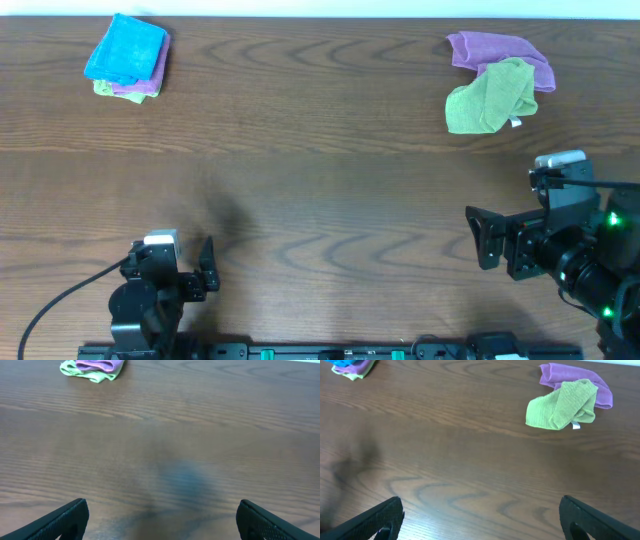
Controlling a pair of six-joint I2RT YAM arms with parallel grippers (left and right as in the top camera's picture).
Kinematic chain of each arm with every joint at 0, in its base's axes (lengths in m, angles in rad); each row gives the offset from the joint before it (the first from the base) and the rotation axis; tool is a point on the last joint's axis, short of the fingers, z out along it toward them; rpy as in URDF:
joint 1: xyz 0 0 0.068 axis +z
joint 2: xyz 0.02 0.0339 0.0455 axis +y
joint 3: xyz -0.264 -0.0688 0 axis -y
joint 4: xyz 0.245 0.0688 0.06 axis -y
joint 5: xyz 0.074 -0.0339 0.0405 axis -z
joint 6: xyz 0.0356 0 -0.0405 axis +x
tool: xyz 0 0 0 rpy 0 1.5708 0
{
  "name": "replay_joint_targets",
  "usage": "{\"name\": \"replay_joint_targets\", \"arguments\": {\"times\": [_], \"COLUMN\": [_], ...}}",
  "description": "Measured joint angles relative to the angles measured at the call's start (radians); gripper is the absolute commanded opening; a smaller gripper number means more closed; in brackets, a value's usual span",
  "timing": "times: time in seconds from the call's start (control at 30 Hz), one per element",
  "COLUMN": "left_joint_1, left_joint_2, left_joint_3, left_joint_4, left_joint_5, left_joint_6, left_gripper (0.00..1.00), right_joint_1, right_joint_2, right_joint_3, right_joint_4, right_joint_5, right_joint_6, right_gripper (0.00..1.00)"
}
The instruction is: Fold the cloth
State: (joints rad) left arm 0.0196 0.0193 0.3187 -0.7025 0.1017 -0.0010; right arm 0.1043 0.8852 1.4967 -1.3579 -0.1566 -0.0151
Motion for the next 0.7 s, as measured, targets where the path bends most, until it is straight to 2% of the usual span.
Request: {"name": "replay_joint_targets", "arguments": {"times": [0.27, 0.5, 0.7], "left_joint_1": [0.0, 0.0, 0.0], "left_joint_2": [-0.005, -0.006, -0.007], "left_joint_3": [-0.017, -0.144, -0.144], "left_joint_4": [-0.022, -0.01, -0.007], "left_joint_5": [0.0, 0.023, 0.039], "left_joint_6": [-0.003, -0.003, -0.004], "left_gripper": [0.95, 0.95, 0.95], "right_joint_1": [0.0, 0.0, 0.0], "right_joint_2": [0.0, 0.0, 0.0], "right_joint_3": [0.0, 0.0, 0.0], "right_joint_4": [0.0, 0.0, 0.0], "right_joint_5": [0.0, 0.0, 0.0], "right_joint_6": [0.0, 0.0, 0.0], "right_gripper": [0.99, 0.99, 0.99]}}
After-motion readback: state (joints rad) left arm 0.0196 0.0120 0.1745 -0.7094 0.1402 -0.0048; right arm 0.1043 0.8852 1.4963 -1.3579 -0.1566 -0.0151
